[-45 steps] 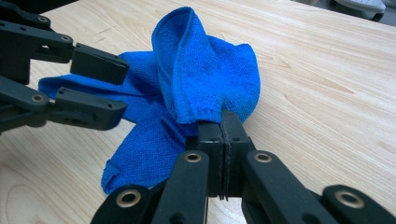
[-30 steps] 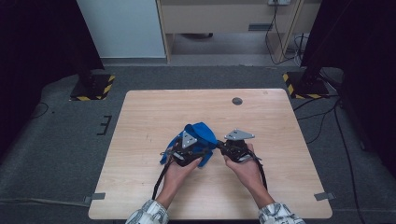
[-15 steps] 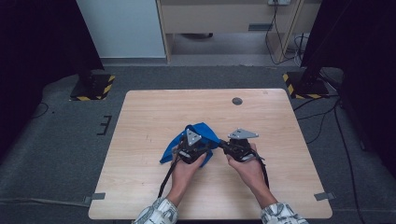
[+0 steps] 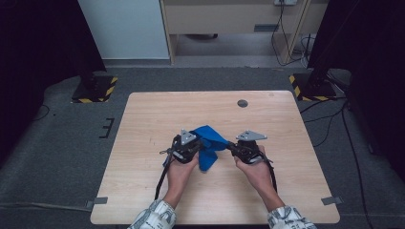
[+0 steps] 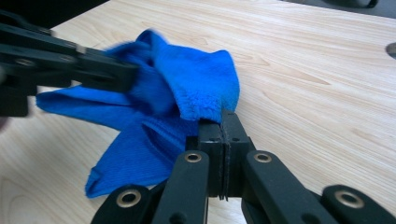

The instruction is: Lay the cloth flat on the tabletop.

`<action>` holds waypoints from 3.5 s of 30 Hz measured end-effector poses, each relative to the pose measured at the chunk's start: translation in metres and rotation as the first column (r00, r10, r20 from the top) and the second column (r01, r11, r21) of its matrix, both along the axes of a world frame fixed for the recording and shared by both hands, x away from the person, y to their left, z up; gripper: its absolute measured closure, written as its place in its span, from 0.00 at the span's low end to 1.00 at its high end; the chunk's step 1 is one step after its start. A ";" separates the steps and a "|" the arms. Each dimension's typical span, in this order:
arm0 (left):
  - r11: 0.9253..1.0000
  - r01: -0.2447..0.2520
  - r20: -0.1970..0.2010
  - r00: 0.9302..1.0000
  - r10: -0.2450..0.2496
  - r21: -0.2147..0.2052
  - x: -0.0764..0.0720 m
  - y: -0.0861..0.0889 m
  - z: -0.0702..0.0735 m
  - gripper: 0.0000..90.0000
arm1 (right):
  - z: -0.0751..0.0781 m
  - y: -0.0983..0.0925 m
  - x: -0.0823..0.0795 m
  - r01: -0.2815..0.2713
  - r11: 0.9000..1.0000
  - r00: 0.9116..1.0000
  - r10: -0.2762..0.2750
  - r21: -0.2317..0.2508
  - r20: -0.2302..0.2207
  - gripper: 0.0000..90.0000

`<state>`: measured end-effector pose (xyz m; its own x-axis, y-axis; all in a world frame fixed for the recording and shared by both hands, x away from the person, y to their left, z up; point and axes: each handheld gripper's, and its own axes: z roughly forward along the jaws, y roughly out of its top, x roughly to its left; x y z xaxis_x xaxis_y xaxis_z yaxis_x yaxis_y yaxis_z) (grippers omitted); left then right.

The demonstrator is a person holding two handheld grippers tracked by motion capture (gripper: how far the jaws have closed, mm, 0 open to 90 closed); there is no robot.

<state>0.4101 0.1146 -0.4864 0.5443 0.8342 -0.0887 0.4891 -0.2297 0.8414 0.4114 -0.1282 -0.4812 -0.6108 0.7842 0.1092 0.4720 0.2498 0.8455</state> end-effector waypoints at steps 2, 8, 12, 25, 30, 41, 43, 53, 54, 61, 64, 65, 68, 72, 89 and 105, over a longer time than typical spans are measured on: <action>1.000 0.002 -0.001 1.000 -0.002 0.003 -0.002 0.008 0.003 0.98 | 0.000 -0.003 0.002 0.011 1.000 1.000 -0.011 -0.004 0.000 1.00; 1.000 0.015 -0.010 1.000 -0.015 0.006 -0.007 0.034 0.008 0.99 | 0.000 -0.015 0.005 0.047 0.999 0.999 -0.047 -0.007 -0.005 1.00; 1.000 0.015 -0.013 1.000 -0.015 0.008 -0.008 0.048 0.009 0.98 | 0.003 -0.023 0.007 0.066 0.998 0.998 -0.066 -0.005 -0.003 1.00; 0.999 0.030 -0.019 0.999 -0.030 0.011 -0.002 0.066 0.016 0.98 | 0.017 -0.049 0.013 0.120 0.993 0.993 -0.121 0.020 0.009 1.00; 0.999 0.034 -0.005 0.999 -0.034 0.007 -0.001 0.067 0.021 0.98 | 0.022 -0.054 0.012 0.122 0.992 0.992 -0.122 0.027 0.015 1.00; 0.998 0.059 0.038 0.997 -0.060 0.028 0.000 0.074 0.047 0.98 | 0.043 -0.061 0.009 0.114 0.993 0.993 -0.116 0.037 0.031 1.00; 0.998 0.060 0.039 0.997 -0.061 0.026 0.001 0.074 0.048 0.98 | 0.046 -0.061 0.009 0.111 0.993 0.993 -0.112 0.038 0.034 1.00; 0.995 0.092 0.065 0.993 -0.095 0.047 -0.002 0.074 0.060 0.98 | 0.058 -0.066 0.007 0.107 0.993 0.993 -0.108 0.044 0.037 1.00; 0.995 0.092 0.065 0.993 -0.095 0.047 -0.002 0.074 0.060 0.98 | 0.059 -0.067 0.007 0.107 0.993 0.993 -0.109 0.045 0.037 1.00; 0.993 0.108 0.068 0.992 -0.111 0.044 0.000 0.072 0.062 0.98 | 0.060 -0.073 0.007 0.113 0.992 0.993 -0.115 0.046 0.033 1.00; 0.992 0.113 0.074 0.990 -0.116 0.049 -0.001 0.070 0.066 0.98 | 0.061 -0.074 0.006 0.111 0.993 0.993 -0.112 0.042 0.039 1.00; 0.992 0.113 0.074 0.990 -0.116 0.049 -0.001 0.070 0.066 0.98 | 0.061 -0.074 0.006 0.111 0.993 0.993 -0.112 0.042 0.039 1.00; 0.992 0.115 0.080 0.990 -0.119 0.048 -0.003 0.070 0.069 0.98 | 0.063 -0.076 0.005 0.112 0.993 0.993 -0.114 0.050 0.041 1.00; 0.993 0.114 0.087 0.989 -0.117 0.043 -0.005 0.070 0.074 0.98 | 0.066 -0.078 0.002 0.110 0.993 0.993 -0.112 0.051 0.041 1.00; 0.990 0.139 0.127 0.982 -0.143 0.037 -0.023 0.072 0.095 0.98 | 0.078 -0.087 -0.007 0.103 0.992 0.993 -0.107 0.074 0.052 1.00; 0.984 0.179 0.173 0.968 -0.179 0.015 -0.055 0.077 0.152 0.98 | 0.122 -0.096 -0.020 0.078 0.994 0.992 -0.085 0.072 0.091 1.00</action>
<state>0.3549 0.1919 -0.3343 0.6919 0.7218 0.0193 0.2869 -0.2994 0.9100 0.3918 -0.2240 -0.3590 -0.5550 0.8246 0.1092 0.4060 0.1540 0.9008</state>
